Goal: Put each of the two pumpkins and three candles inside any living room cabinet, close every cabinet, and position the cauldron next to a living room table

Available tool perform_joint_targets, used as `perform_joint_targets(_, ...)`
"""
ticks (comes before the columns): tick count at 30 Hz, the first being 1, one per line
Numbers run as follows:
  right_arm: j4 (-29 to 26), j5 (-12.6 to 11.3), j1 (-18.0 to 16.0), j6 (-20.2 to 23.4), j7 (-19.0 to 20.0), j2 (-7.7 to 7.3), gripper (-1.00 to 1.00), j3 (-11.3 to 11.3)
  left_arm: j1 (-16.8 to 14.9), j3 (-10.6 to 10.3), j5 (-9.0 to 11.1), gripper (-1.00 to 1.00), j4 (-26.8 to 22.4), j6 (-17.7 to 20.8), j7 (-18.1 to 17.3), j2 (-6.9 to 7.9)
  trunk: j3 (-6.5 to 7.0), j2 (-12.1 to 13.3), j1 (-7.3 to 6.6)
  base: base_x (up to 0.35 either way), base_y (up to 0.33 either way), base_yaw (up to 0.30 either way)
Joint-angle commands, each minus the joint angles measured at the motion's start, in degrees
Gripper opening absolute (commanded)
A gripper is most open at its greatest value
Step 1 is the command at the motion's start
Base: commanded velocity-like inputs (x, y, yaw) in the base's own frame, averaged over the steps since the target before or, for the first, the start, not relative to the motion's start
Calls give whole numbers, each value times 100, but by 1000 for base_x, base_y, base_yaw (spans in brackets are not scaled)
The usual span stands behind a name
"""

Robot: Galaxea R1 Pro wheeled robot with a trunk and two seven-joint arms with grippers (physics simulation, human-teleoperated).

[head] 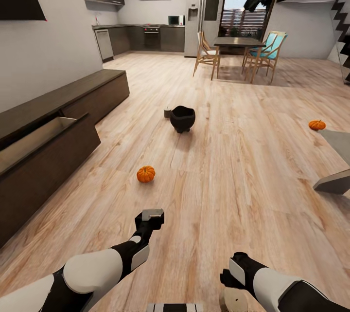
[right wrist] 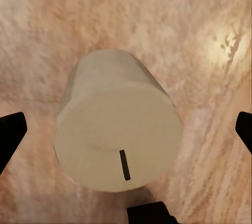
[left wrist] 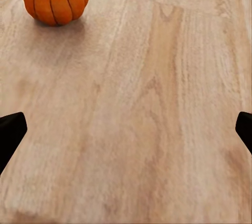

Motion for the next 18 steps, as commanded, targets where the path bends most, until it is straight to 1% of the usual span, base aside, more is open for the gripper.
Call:
perform_joint_targets(1, -4, -47, -3, -21, -9, -1, 100, 48, -6, -47, 7, 100, -14, -35, 54, 0, -5, -2, -1, 0, 0, 0)
perform_joint_targets(5, -6, -31, -3, -264, 49, -13, 100, 47, -8, -47, 7, 100, -14, -54, 53, 0, -5, -2, -1, 0, 0, 0)
perform_joint_targets(8, -7, -28, -3, -452, 198, -21, 100, 47, -6, -47, 8, 100, -20, -58, 53, 0, -5, -2, -1, 0, 0, 0)
perform_joint_targets(13, -7, -27, -3, -521, 287, -21, 100, 51, -10, -46, 8, 100, -22, -59, 53, 0, -5, -2, -1, 0, 0, 0)
perform_joint_targets(18, -7, -9, -3, -520, 297, -18, 100, 55, -6, -47, 8, 100, -22, -54, 58, 0, -115, -9, 12, 0, 0, 0)
